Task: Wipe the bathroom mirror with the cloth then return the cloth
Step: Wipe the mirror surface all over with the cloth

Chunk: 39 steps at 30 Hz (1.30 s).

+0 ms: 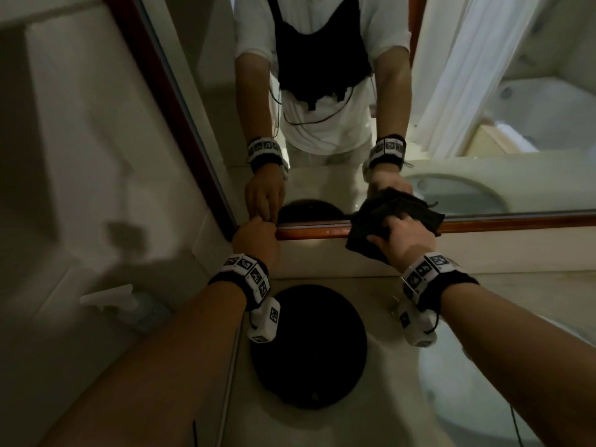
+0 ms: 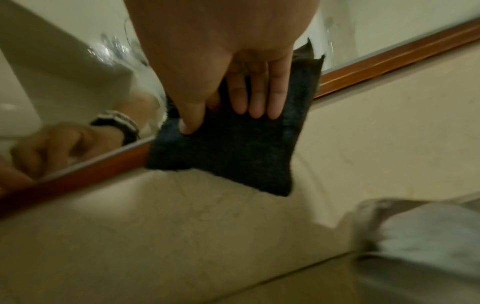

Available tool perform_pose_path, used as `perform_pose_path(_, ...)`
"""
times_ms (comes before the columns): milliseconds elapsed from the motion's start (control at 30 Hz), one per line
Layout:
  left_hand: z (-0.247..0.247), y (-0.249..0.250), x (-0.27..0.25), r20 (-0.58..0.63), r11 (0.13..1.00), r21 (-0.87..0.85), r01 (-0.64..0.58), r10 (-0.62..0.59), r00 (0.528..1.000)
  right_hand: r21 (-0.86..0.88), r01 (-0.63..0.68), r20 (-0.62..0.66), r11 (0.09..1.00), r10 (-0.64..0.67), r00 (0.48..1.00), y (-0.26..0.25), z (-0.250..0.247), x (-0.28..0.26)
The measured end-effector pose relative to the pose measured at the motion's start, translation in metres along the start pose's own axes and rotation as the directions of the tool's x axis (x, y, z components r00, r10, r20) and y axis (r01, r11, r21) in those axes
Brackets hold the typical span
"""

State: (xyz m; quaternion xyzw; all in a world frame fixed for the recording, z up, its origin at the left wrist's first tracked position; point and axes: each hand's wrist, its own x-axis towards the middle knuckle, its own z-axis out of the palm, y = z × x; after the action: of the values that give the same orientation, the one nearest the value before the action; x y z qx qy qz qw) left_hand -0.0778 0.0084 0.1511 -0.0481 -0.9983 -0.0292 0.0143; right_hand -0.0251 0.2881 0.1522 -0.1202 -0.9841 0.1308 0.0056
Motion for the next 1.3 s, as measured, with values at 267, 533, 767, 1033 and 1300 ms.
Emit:
perform_pose_path(267, -0.002, 0.005, 0.000, 0.063, 0.993, 0.122, -0.001, -0.007, 0.998, 0.052, 0.025, -0.030, 0.998, -0.024, 0.999, -0.048, 0.012, -0.001)
perform_pose_path(533, 0.006, -0.001, 0.000, -0.020, 1.000, 0.015, -0.001, 0.001, 1.000, 0.115, 0.184, -0.117, 0.976, -0.171, 0.978, -0.116, 0.051, -0.002)
perform_pose_path(767, 0.000, 0.003, -0.005, 0.000, 1.000, 0.004, -0.003, 0.003, 1.000, 0.110, 0.176, -0.083, 0.978, -0.167, 0.982, -0.088, 0.033, 0.005)
perform_pose_path(1033, -0.009, 0.041, -0.013, 0.103, 0.995, 0.037, -0.089, 0.085, 0.991, 0.141, 0.038, -0.061, 0.989, -0.030, 0.998, 0.010, -0.016, -0.002)
perform_pose_path(1300, -0.006, 0.099, -0.015, 0.091, 0.993, -0.046, -0.106, 0.110, 0.990, 0.088, -0.095, -0.125, 0.992, 0.105, 0.987, 0.112, -0.041, 0.007)
